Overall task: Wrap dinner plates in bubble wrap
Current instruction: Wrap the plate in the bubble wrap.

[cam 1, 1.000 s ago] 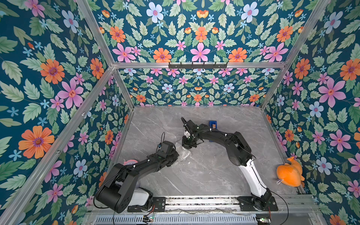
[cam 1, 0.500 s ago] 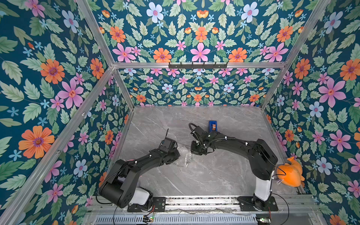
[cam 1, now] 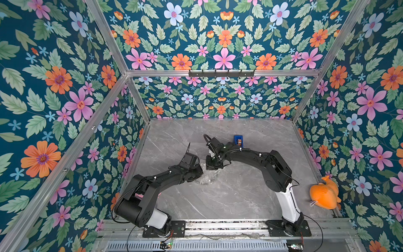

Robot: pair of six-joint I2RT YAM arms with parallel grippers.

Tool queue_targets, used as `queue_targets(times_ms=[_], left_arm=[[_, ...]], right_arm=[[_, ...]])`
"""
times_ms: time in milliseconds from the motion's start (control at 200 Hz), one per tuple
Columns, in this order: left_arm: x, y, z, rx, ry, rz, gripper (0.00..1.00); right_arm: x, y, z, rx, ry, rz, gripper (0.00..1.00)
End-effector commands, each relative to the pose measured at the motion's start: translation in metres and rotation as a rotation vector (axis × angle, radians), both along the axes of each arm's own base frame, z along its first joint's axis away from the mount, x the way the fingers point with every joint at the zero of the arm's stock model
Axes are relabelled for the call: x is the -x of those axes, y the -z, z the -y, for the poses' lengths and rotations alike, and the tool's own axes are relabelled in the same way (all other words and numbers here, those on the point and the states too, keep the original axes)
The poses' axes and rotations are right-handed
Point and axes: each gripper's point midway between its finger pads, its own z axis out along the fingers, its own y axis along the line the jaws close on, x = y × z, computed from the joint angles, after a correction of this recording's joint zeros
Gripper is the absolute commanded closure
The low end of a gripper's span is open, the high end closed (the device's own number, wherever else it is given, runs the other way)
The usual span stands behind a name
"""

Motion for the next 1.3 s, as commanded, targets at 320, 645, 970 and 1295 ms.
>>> queue_targets(times_ms=[320,645,970,1295], left_arm=[[0.015,0.018,-0.007,-0.055,0.029,-0.081,0.89],[0.010,0.016,-0.005,-0.045,0.010,-0.075,0.80],[0.008,0.017,-0.004,-0.047,0.010,-0.077,0.78],[0.001,-0.017,0.010,0.080,-0.040,0.018,0.88]], right_arm=[[0.017,-0.062,0.028,0.049,-0.040,0.114,0.73],[0.030,-0.032,-0.021,0.016,-0.152,0.010,0.84],[0.042,0.026,0.032,0.128,-0.043,-0.077,0.91],[0.045,0.023,0.032,0.079,0.028,-0.072,0.91]])
